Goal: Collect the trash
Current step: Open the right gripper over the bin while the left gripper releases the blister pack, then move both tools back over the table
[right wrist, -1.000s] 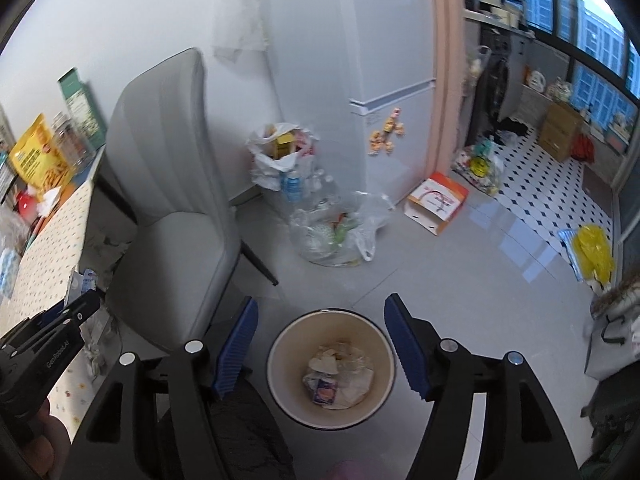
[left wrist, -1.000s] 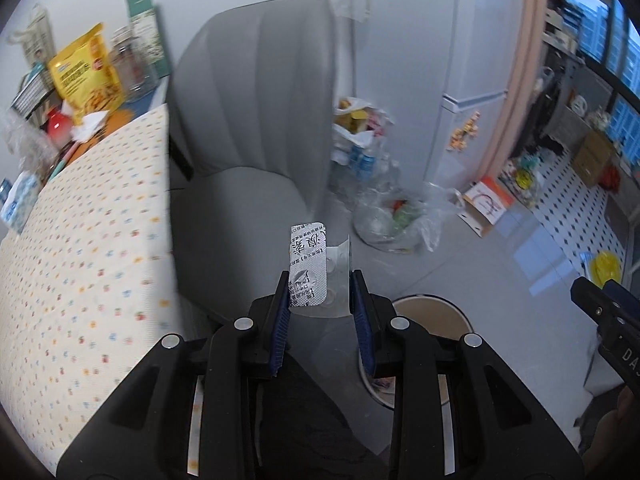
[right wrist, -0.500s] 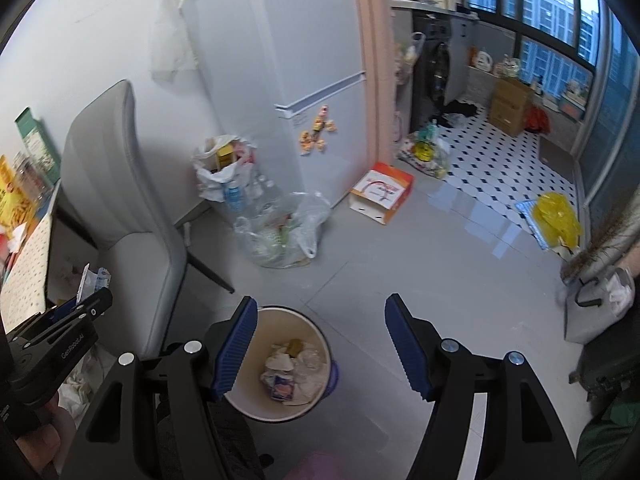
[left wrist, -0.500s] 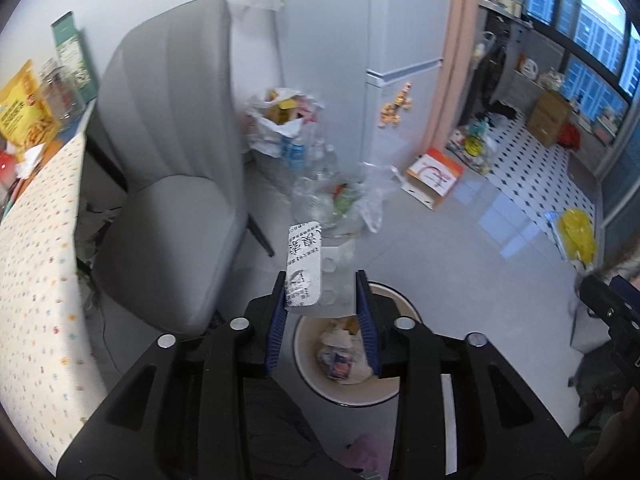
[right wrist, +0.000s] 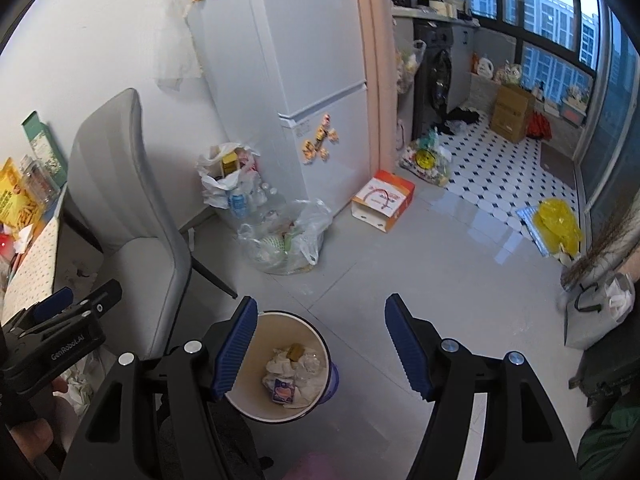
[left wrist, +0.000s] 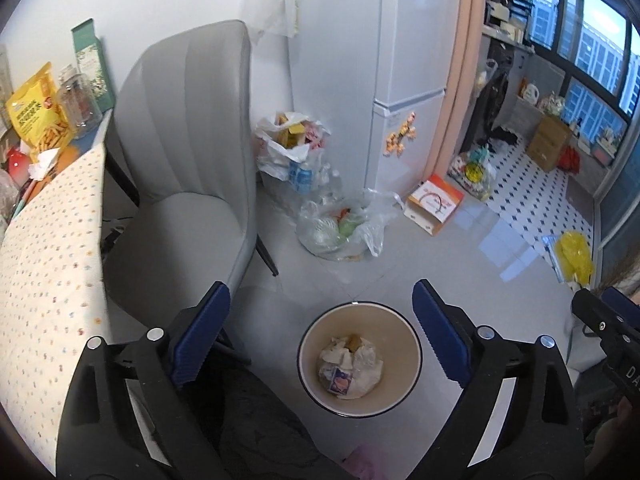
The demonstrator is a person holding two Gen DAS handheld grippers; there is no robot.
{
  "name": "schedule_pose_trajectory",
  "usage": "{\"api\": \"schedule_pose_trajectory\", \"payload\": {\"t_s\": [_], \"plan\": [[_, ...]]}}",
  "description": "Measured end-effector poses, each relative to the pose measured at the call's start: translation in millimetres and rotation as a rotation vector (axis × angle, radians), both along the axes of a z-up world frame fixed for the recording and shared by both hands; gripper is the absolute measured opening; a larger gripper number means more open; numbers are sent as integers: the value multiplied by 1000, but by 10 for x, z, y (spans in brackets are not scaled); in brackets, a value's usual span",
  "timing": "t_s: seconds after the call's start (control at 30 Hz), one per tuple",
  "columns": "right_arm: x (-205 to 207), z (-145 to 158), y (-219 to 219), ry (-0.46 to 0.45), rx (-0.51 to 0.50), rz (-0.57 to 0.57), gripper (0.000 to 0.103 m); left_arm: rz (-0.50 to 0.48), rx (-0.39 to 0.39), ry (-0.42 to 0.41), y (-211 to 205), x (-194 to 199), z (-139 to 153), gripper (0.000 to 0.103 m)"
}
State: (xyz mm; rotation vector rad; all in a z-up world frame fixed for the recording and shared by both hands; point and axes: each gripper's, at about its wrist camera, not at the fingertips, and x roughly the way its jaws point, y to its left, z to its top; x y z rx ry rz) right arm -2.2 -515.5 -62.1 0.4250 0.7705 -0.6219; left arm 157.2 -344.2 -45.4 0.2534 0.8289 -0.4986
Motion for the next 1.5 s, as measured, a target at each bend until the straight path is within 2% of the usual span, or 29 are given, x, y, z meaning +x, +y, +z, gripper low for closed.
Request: {"api": "schedule_pose_trajectory", "payload": {"t_s": [0.27,0.53,0.97,1.23,1.5], "plan": [[-37,252,357,-41,-39,53,71,36,-37,-66,488,-170,247,96],[-117,620,820,-79,-121,76,87,109,-105,-134,1078,-370,585,97],[-231,1148,1728,-155,-212,222,90,266,-181,-229,2070,-745,950,97],[-308,1334,2276,-194,-250,324,90,374,-196,-280,2729,-1050,1076,97],[-362,1461,2769,-259,-242,407,90,464,-170,-343,3250,-1345,1219,97]]}}
